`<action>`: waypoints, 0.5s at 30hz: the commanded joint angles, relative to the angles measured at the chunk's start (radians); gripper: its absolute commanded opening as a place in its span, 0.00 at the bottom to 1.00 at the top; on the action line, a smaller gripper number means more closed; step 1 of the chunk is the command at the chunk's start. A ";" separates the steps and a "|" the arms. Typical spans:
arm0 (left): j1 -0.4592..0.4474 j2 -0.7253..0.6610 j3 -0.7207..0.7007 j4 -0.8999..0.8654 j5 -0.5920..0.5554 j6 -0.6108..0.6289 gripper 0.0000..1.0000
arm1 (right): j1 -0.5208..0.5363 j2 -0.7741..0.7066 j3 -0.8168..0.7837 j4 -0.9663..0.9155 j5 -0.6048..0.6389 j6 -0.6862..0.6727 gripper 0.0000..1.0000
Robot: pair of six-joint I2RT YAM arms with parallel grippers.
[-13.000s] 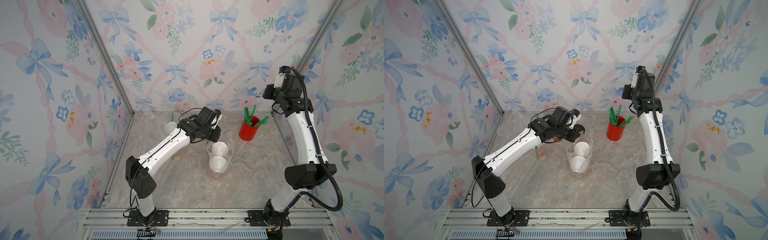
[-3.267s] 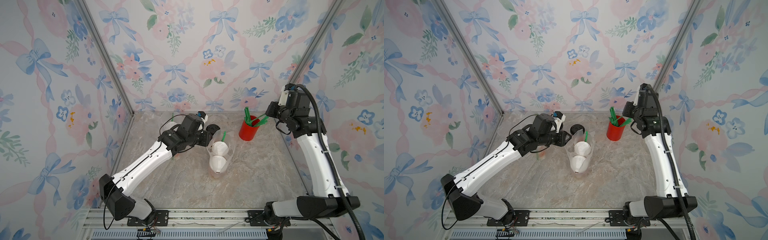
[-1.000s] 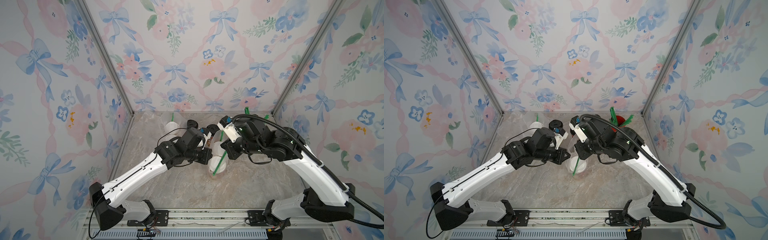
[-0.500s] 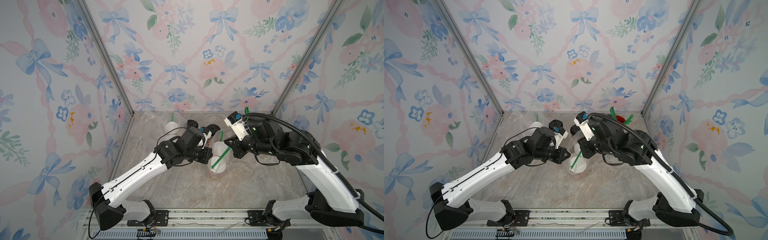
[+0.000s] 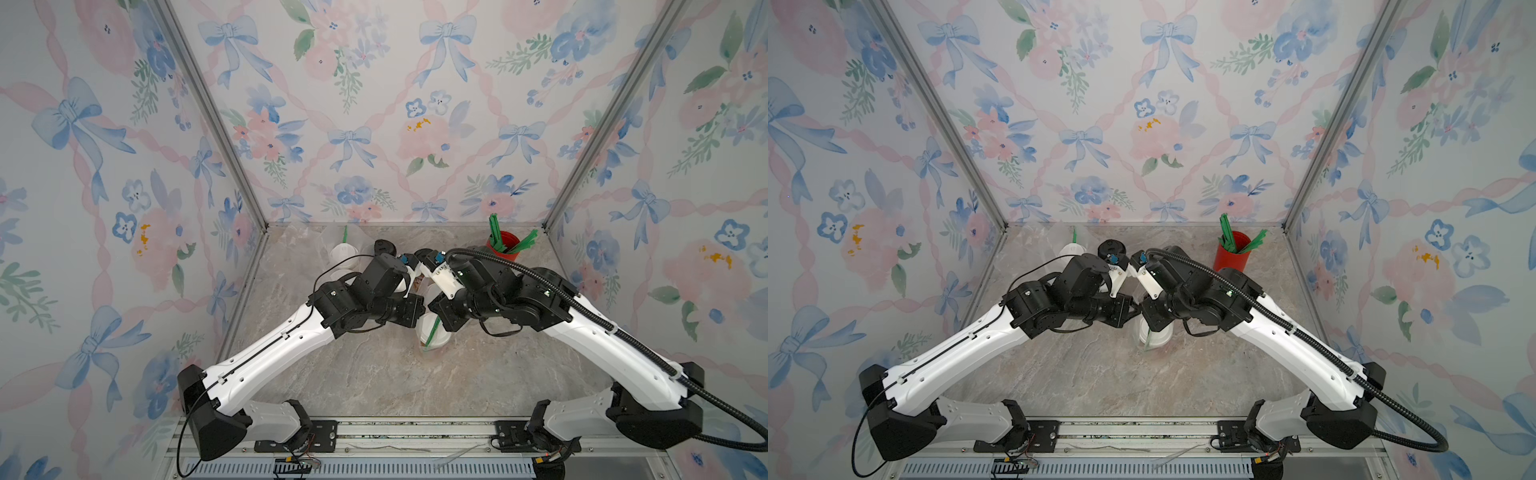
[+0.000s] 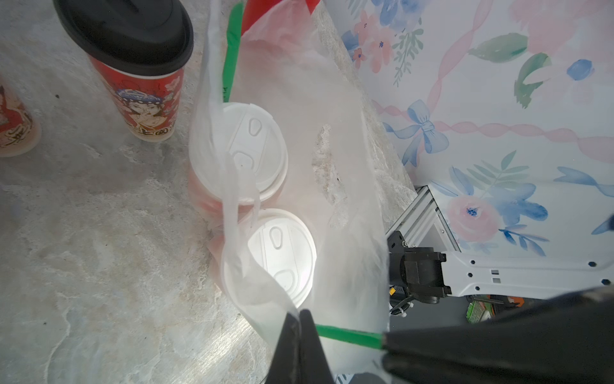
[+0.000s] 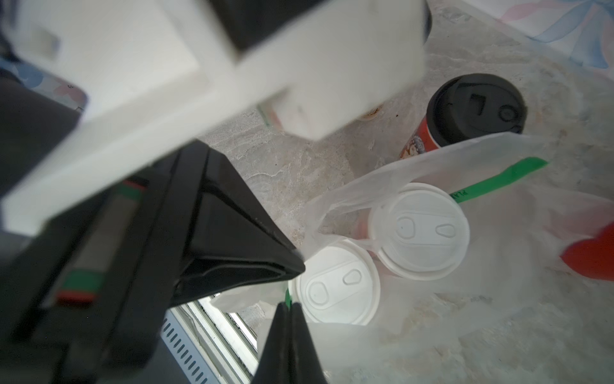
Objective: Pack milk tea into plastic carrier bags
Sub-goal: Place the straw in the plastic carrier bag.
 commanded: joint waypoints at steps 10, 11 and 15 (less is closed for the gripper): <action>-0.004 -0.009 0.011 -0.004 -0.013 0.005 0.00 | 0.082 -0.062 -0.238 0.160 0.021 -0.019 0.28; -0.003 -0.009 0.010 -0.003 -0.016 0.006 0.00 | 0.081 -0.077 -0.232 0.164 0.022 -0.017 0.32; -0.002 -0.003 0.014 -0.003 -0.021 0.007 0.00 | 0.070 -0.125 -0.189 0.150 0.022 -0.003 0.40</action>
